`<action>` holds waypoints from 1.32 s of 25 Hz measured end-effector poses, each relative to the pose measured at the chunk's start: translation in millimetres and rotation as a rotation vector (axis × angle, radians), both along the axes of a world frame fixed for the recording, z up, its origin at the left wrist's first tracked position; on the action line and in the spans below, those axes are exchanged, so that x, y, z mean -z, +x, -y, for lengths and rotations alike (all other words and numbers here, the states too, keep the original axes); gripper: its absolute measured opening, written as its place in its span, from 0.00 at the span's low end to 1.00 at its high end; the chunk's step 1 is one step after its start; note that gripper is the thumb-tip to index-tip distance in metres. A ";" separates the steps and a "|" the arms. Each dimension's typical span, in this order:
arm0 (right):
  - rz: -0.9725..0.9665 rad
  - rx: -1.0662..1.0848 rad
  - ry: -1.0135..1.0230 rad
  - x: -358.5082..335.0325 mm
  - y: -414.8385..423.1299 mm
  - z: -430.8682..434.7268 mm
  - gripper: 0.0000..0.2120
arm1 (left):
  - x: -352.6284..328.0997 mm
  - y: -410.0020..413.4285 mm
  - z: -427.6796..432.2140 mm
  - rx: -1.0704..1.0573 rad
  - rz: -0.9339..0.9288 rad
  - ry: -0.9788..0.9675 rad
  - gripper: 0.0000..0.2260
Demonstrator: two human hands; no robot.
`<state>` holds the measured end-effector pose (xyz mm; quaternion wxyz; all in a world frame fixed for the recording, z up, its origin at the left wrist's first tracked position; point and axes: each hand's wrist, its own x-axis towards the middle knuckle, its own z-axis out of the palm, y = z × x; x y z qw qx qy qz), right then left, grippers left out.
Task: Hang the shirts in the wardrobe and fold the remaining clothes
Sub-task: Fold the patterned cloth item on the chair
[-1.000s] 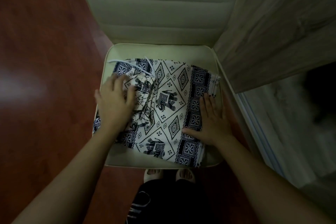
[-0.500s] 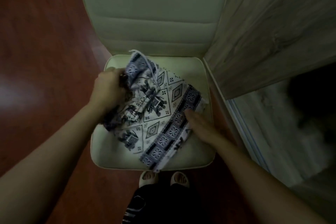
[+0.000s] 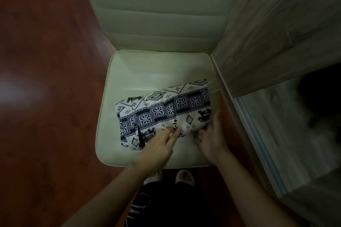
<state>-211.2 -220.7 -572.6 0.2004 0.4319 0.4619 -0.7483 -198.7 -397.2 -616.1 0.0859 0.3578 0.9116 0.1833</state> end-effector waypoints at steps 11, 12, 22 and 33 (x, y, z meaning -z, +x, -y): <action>-0.005 -0.530 0.863 18.7 -23.0 -7.9 0.30 | -21.7 -18.7 11.4 -1.259 0.501 0.148 0.20; 0.025 -0.564 0.903 21.2 -21.0 -6.0 0.28 | -19.8 -19.6 14.9 -1.177 0.458 0.118 0.19; 0.018 -0.438 1.109 44.9 13.8 -16.5 0.28 | -4.8 -32.3 62.1 -1.195 0.173 0.268 0.14; -0.082 -0.489 0.846 38.7 19.4 -16.8 0.39 | -9.1 -32.9 77.2 -1.210 0.912 0.544 0.25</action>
